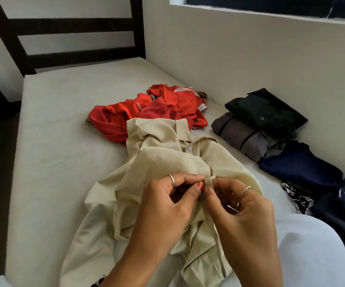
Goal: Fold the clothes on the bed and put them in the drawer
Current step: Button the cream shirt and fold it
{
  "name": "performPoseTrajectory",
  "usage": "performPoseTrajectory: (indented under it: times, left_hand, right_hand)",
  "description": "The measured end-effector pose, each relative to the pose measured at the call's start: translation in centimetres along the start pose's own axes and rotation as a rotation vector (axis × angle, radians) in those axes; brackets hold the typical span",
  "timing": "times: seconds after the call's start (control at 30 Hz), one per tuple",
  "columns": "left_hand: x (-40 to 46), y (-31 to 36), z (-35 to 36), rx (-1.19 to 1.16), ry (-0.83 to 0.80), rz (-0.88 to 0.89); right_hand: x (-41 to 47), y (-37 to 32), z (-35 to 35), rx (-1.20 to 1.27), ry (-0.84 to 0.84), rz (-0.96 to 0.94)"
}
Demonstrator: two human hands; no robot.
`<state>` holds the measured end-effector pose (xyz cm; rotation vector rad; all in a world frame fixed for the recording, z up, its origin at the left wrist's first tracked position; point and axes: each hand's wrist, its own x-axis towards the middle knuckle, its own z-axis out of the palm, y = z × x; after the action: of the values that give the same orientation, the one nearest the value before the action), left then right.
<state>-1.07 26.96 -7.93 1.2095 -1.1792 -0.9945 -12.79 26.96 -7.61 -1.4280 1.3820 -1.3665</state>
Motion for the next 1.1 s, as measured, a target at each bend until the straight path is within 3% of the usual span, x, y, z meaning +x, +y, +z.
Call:
performPoseTrajectory:
  times: [0.27,0.5,0.67,0.93,1.1]
  left_hand:
    - [0.5,-0.6,0.1,-0.026,0.001,-0.037]
    - [0.7,-1.3,0.0,-0.107,0.032,-0.079]
    - [0.9,-2.2,0.0,-0.094,0.094,-0.096]
    - [1.0,-1.8,-0.2,0.013,0.053,-0.051]
    - [1.2,-1.8,0.6,-0.028,0.089,-0.067]
  right_hand:
    - [0.2,0.7,0.3,0.097,-0.019,0.021]
    - [0.7,1.3,0.7,0.304,-0.107,0.212]
    - [1.1,1.8,1.0,0.286,-0.142,0.259]
    - [2.3,2.4,0.6,0.07,-0.209,0.108]
    - [1.7,2.8,1.7,-0.206,-0.069,-0.225]
